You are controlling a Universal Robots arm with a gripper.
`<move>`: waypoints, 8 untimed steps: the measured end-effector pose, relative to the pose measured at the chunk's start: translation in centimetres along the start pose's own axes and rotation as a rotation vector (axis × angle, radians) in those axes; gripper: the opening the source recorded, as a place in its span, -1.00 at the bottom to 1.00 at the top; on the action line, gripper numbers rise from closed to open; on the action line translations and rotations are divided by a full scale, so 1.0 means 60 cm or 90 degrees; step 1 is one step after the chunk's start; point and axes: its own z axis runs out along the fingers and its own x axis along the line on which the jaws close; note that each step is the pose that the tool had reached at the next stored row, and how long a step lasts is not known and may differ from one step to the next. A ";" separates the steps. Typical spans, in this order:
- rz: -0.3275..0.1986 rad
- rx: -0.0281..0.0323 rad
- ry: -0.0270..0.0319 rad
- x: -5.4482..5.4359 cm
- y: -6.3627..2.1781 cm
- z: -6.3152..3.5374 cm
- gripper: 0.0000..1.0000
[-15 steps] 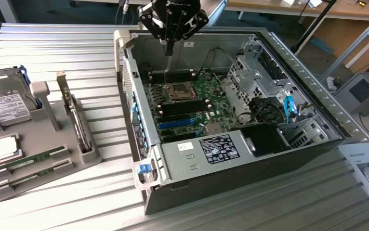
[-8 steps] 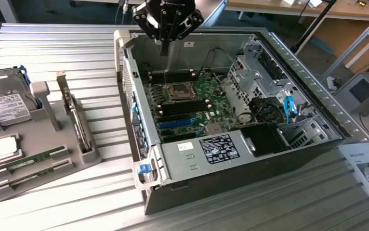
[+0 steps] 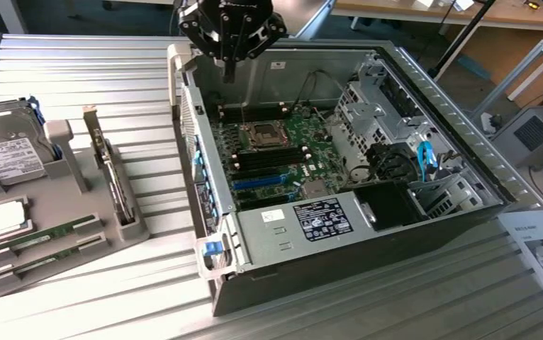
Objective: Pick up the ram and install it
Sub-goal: 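Reach for the ram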
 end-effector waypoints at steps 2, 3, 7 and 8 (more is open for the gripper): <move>0.000 0.0000 0.0000 0.007 -0.001 0.000 -0.79; 0.000 0.0000 0.0000 0.010 -0.001 0.000 -0.79; 0.000 0.0000 0.0000 0.024 -0.003 -0.001 -0.79; 0.000 0.0000 0.0000 0.028 -0.003 -0.001 -0.79</move>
